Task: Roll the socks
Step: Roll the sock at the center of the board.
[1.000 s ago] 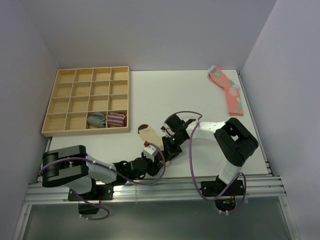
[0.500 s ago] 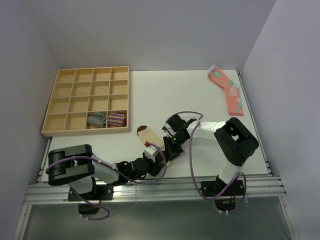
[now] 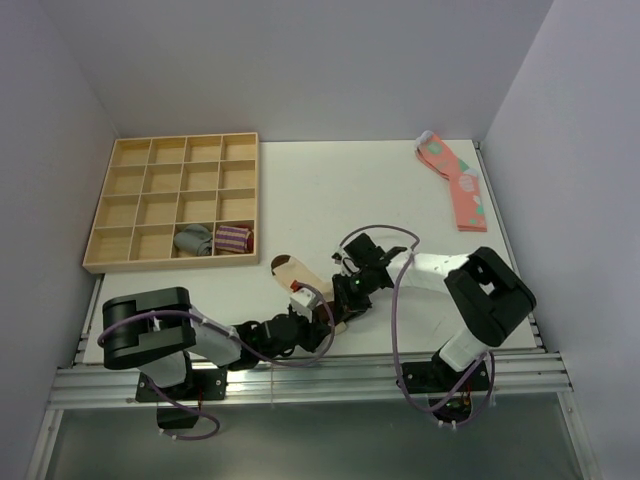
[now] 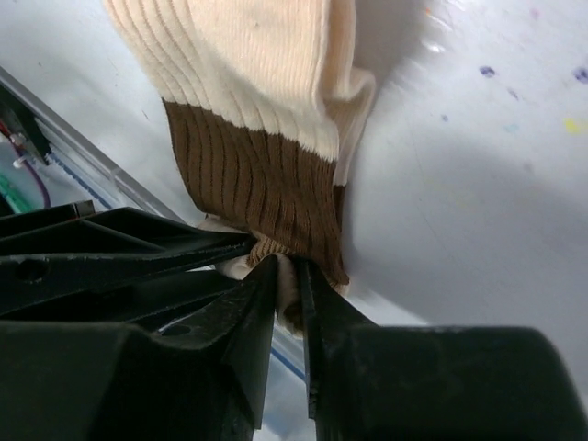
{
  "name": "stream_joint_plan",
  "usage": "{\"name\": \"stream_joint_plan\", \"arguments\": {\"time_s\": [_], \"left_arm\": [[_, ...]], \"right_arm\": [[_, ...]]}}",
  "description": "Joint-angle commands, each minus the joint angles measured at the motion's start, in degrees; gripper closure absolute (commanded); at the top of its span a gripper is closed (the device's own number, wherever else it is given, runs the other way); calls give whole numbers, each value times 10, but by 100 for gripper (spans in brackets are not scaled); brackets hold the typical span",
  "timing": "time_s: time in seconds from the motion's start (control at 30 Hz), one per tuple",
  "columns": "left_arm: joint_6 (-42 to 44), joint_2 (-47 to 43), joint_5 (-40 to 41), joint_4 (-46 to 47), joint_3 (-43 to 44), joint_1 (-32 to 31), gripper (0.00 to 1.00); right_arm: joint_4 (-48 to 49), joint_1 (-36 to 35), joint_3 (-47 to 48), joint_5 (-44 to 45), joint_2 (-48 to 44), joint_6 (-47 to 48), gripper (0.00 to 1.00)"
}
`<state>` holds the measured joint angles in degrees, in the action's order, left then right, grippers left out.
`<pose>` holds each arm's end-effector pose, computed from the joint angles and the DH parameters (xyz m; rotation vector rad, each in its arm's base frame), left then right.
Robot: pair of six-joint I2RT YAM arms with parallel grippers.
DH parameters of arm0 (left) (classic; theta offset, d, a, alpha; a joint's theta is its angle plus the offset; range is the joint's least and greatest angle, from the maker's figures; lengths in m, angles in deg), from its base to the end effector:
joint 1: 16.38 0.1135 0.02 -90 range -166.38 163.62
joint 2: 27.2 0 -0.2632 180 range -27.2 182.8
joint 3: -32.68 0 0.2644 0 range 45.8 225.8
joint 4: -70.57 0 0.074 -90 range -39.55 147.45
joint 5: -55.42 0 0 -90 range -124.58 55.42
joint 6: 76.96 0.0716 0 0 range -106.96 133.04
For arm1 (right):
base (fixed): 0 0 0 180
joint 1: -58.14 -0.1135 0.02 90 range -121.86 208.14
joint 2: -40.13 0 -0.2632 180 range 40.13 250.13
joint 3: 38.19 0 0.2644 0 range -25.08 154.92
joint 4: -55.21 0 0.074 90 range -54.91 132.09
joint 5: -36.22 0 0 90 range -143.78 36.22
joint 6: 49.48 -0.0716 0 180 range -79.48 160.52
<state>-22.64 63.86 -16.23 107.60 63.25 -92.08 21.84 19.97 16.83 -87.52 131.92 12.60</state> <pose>0.0923 -0.2709 0.0900 0.5030 2.0233 -0.9349 0.1998 0.2076 0.0927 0.4165 -2.9031 -1.0241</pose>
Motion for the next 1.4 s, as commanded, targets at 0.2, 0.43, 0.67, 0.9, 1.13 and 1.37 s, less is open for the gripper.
{"name": "stream_joint_plan", "arguments": {"time_s": [0.2,0.43,0.67,0.9,1.13,1.37], "left_arm": [[-75,10,-128,-103,-2,38,100],[-106,3,-209,-134,0,84,100],[-145,2,-299,-153,-2,153,100],[-159,20,-371,-191,13,190,100],[-156,28,-417,-231,27,225,100],[-154,36,-451,-235,31,245,100]], "right_arm": [[132,-9,-86,112,-103,-45,65],[192,-9,-137,164,-204,-69,61],[293,-9,-216,172,-330,-81,59],[390,-23,-299,179,-391,-87,58],[473,-86,-335,234,-363,-100,58],[499,-150,-331,291,-311,-103,57]]}}
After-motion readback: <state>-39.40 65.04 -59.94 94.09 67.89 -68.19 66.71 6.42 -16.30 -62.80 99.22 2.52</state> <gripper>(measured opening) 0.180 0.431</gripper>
